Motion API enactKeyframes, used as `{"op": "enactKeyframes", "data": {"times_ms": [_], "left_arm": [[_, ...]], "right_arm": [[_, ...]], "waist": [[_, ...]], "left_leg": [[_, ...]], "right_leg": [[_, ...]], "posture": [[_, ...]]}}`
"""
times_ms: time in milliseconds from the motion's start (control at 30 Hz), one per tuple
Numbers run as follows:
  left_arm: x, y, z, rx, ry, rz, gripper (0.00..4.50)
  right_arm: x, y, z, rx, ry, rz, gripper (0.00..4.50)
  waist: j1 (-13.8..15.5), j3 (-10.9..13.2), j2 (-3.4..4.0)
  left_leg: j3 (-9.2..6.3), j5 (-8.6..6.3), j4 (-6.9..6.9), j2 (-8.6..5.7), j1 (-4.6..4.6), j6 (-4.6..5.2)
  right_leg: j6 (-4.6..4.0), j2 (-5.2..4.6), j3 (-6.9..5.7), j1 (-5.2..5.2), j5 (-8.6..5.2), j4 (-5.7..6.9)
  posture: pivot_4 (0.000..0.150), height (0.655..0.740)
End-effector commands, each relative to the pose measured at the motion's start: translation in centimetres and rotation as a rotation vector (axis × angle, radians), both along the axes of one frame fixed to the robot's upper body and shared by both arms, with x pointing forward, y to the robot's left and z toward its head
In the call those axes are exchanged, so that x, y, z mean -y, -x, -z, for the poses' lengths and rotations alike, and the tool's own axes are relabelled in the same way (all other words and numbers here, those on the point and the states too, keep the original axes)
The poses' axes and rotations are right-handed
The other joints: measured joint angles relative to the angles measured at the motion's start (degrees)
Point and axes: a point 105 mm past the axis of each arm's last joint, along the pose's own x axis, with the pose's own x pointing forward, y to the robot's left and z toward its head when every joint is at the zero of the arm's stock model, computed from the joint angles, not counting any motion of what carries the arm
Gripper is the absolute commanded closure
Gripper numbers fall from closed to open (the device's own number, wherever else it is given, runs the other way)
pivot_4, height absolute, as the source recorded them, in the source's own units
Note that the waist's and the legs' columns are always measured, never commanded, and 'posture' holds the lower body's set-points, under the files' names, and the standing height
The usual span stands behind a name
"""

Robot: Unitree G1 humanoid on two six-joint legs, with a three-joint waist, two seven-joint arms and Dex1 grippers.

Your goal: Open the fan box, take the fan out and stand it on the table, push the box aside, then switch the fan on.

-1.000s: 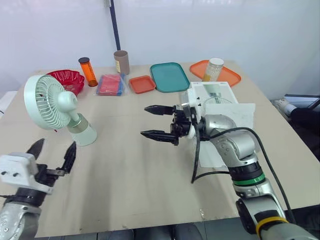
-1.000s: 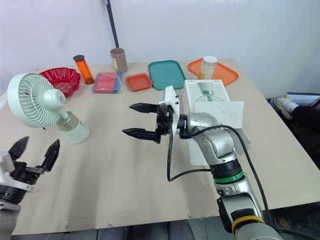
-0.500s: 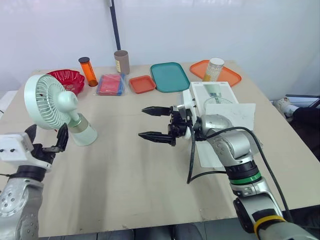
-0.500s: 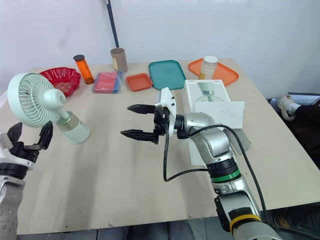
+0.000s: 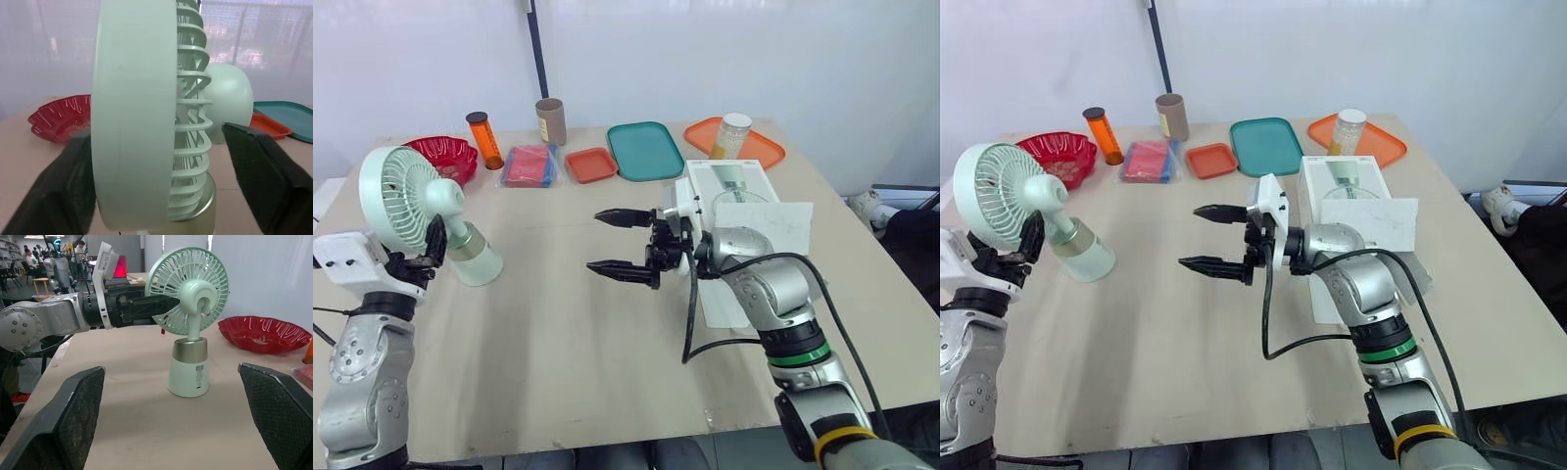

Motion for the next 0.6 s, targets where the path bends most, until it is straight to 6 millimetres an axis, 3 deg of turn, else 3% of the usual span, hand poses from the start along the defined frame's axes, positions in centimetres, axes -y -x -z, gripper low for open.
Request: {"op": "enactKeyframes", "data": {"times_ms": [33,100,400,600], "left_arm": [[0.0,0.2,-0.6,0.016,-0.026,-0.006,1.92],[0.0,0.2,-0.5,0.01,-0.027,-0.002,2.51],[0.0,0.4,-0.4,0.006,-0.038,-0.008,2.51],[2.8,1.2,-2.9,0.096,-0.047,0.148,2.51]], "right_arm": [[0.2,0.4,-1.2,0.055,-0.023,0.004,0.0],[0.3,0.4,-1.1,0.054,-0.021,0.006,0.0],[0.2,0.3,-1.0,0.051,-0.018,0.012,0.0],[-0.4,-0.7,-1.7,0.051,-0.033,0.049,0.0]], "waist": [[0.0,0.0,0.0],[0.0,0.0,0.0],[0.0,0.0,0.0],[0.0,0.0,-0.02]], "left_leg": [[0.0,0.0,0.0,0.0,0.0,0.0],[0.0,0.01,0.0,0.0,0.0,-0.01],[0.0,0.02,0.0,0.0,0.0,-0.04],[0.0,0.03,0.0,0.0,-0.02,-0.05]], "right_leg": [[0.0,0.0,0.0,0.0,0.0,0.0],[0.01,0.0,0.0,0.01,0.0,0.0],[0.01,0.0,0.0,0.01,0.01,0.0],[0.01,0.0,0.0,0.0,0.01,0.0]], "posture": [[0.15,0.7384],[0.15,0.7384],[0.15,0.7384],[0.15,0.7384]]}}
